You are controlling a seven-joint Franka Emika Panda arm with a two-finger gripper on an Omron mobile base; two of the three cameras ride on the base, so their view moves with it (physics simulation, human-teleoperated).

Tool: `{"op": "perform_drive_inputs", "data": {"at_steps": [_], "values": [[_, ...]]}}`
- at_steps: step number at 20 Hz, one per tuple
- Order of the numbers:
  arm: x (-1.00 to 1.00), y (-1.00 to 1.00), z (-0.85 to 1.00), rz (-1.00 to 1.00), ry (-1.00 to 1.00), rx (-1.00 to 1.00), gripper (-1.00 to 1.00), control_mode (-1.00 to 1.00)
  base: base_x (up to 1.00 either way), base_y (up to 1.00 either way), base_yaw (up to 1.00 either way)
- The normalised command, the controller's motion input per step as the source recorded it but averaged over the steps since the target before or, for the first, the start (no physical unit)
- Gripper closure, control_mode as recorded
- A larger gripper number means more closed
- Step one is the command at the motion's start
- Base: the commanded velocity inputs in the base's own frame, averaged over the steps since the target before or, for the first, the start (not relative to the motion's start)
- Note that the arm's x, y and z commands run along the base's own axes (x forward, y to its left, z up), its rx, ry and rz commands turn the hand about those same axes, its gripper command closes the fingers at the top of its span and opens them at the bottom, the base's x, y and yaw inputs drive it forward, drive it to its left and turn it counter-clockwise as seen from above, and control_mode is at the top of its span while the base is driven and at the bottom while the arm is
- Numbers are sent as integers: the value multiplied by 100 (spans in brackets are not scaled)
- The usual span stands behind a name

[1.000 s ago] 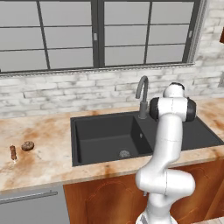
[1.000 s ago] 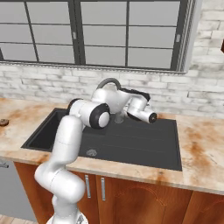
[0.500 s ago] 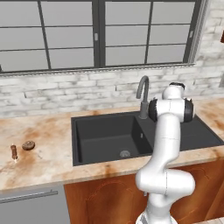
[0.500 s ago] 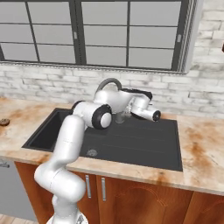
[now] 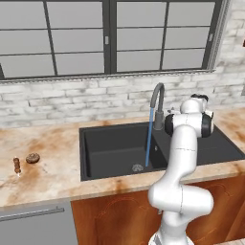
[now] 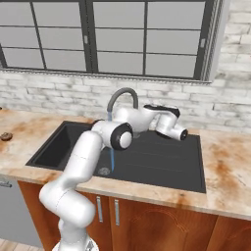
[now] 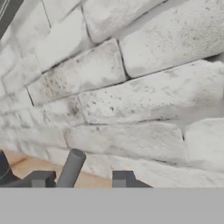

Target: Turn on the sink faucet. Then move the mushroom from the counter to the sink. Turn off the sink. Move the vegetable from the sink to the pot next to the stove. Finally move the pot to the front center burner.

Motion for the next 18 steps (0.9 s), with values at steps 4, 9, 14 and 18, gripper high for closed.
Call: {"op": "perform_drive_inputs", "data": {"at_steps": [4,9,14,18], "values": [[-15,-23,-17,-8,5,5,-100,-100,0,0,0],[-48,3,18,-9,0,5,-100,-100,0,0,0],[-51,5,39,-11,2,6,-100,-100,0,0,0],[-41,26,39,-10,4,0,-100,-100,0,0,0]]}}
